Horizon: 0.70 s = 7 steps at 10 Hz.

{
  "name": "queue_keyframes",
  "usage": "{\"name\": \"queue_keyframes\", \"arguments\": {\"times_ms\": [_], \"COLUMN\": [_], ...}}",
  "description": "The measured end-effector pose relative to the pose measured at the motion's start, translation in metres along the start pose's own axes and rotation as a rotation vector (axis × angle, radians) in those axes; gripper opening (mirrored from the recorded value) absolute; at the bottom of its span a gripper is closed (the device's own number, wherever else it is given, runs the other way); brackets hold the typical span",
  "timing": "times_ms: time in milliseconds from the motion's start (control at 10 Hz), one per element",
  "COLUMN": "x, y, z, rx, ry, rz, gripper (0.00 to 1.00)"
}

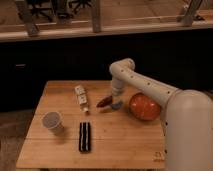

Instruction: Place the pepper on the white sponge

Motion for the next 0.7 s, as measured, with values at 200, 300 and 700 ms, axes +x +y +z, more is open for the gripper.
{"name": "queue_keyframes", "arguments": {"times_ms": [200,300,700], "x": [0.0001,0.0005,0.0012], "y": [-0.0016,-0.0025,-0.0053], "z": [0.0017,0.0027,0.0057], "rx": [0.003,0.006,0.013], "ry": [-0.004,-0.007,-0.014], "rz": [-0.001,-0.002,-0.004], "gripper": [0.07,0.08,0.19]}}
